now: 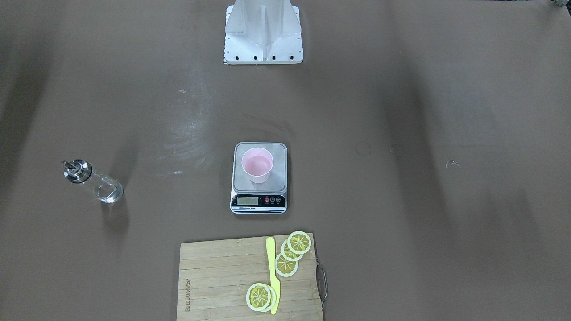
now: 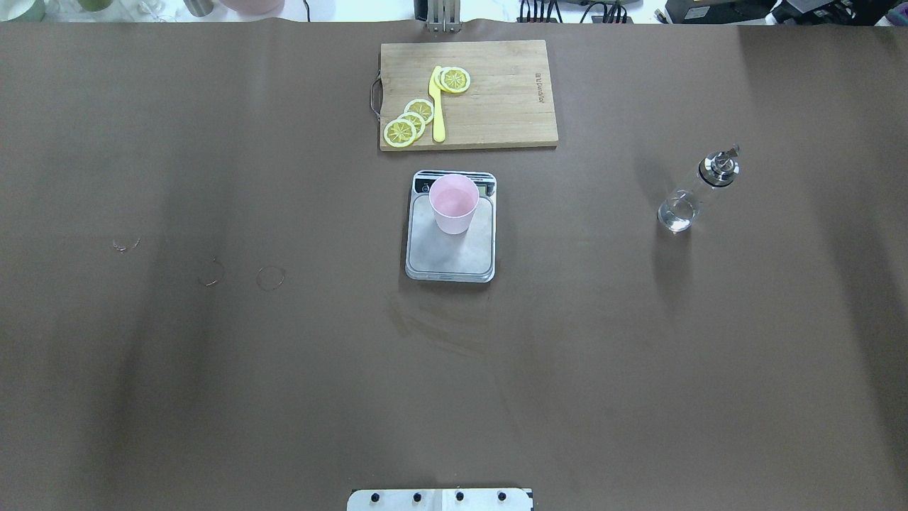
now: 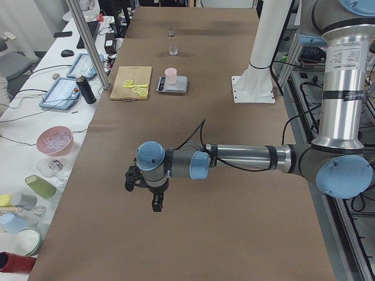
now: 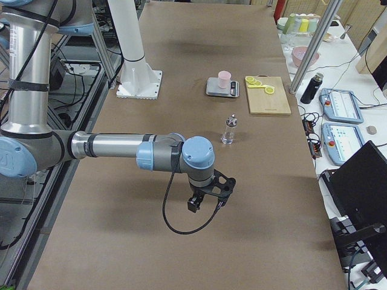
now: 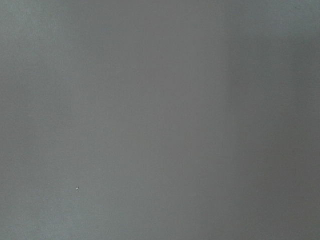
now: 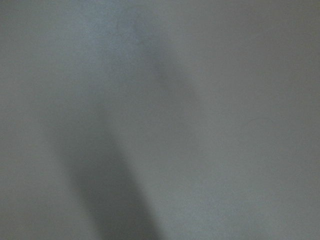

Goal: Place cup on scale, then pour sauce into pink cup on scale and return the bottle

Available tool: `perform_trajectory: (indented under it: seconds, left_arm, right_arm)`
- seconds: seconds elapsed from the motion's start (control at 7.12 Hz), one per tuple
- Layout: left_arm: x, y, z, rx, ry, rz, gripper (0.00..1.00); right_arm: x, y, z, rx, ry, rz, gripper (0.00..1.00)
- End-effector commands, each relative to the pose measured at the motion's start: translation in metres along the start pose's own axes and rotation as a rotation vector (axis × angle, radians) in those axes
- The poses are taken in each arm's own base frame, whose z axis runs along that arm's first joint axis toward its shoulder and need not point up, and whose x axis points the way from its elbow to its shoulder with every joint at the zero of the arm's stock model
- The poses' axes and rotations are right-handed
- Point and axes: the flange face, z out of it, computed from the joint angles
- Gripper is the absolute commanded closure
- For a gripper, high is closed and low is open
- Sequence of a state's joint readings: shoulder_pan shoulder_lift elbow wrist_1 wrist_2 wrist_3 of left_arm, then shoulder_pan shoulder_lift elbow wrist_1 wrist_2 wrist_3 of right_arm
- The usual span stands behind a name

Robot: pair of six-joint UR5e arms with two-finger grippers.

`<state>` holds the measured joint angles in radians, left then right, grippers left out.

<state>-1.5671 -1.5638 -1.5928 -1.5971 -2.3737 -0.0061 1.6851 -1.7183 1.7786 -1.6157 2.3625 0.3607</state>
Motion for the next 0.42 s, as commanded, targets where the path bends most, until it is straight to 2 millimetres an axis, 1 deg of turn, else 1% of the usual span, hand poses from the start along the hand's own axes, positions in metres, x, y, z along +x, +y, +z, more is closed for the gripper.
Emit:
perform_trajectory:
  seconds: [0.0, 0.14, 0.28]
  left_arm:
    - [-0.001, 0.002, 0.001, -0.002, -0.004, 0.0, 0.02]
    - [-0.004, 0.003, 0.003, -0.007, -0.004, -0.008, 0.02]
    - [-0.004, 0.004, 0.004, -0.009, -0.004, -0.01, 0.02]
  right_arm:
    - [0.0, -0.001, 0.001, 0.0, 0.002, -0.128, 0.0]
    - [-0.002, -0.002, 0.001, -0.001, 0.0, -0.134, 0.0]
    - [-0.019, -0.011, -0.007, 0.015, -0.008, -0.166, 0.0]
